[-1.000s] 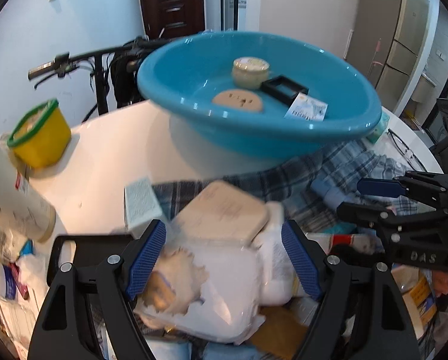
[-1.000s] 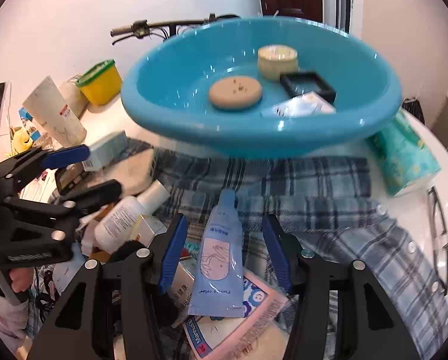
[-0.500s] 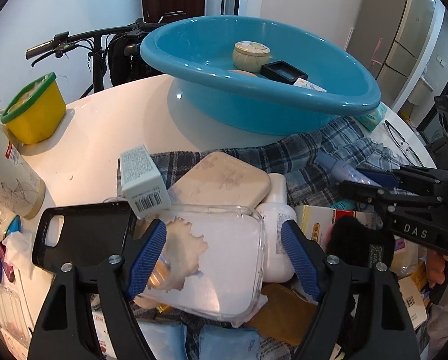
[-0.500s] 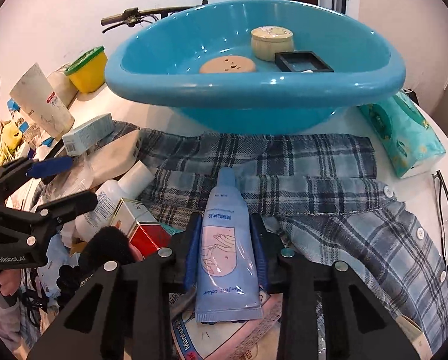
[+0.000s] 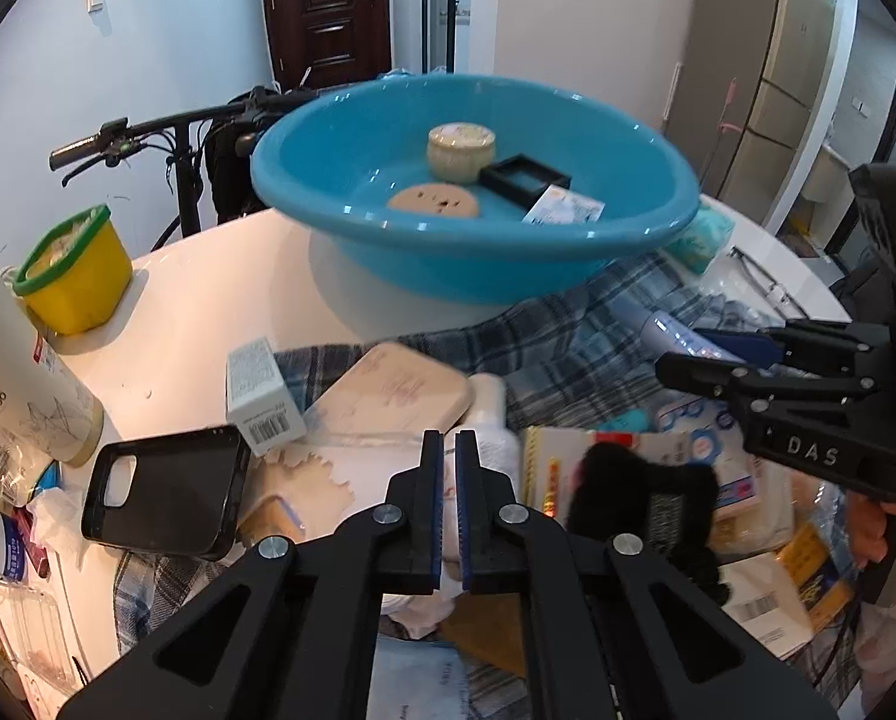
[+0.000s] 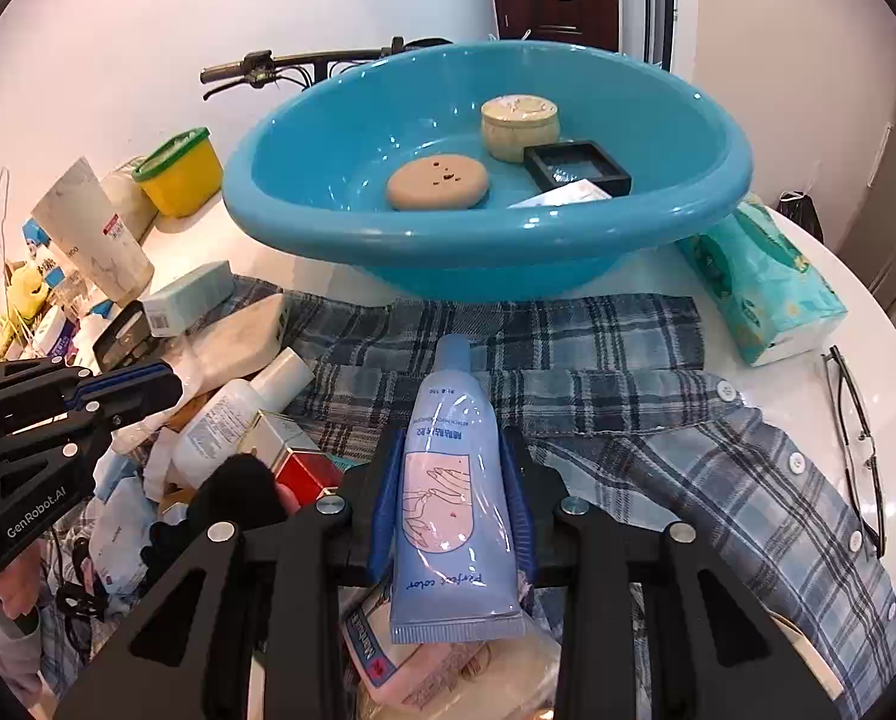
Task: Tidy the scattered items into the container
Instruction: 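Carry the blue tube over the basin with the right tool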
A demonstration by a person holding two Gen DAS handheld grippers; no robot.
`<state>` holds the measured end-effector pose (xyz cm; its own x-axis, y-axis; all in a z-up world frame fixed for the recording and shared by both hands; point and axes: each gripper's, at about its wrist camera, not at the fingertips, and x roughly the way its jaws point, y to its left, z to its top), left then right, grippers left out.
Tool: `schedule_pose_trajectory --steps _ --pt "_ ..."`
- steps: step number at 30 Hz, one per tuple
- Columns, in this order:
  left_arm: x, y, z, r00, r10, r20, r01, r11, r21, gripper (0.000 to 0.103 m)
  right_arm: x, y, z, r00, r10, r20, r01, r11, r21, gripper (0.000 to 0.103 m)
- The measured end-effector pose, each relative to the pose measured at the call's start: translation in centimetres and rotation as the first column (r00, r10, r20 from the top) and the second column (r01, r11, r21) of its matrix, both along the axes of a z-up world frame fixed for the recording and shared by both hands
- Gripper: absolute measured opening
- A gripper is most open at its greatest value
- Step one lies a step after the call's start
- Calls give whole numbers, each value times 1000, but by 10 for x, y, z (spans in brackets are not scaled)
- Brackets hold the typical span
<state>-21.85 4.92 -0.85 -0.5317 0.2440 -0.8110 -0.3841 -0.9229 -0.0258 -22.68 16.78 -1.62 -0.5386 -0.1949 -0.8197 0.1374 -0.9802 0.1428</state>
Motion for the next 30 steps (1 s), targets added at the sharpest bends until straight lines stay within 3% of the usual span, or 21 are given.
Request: schedule_pose_trajectory --steps 18,30 --pt "23 17 63 992 -45 -118 53 997 64 4 27 14 31 997 -27 -77 25 999 -27 31" --pt "10 32 67 991 -27 -131 39 995 89 4 33 25 62 985 -67 -160 58 996 -61 31"
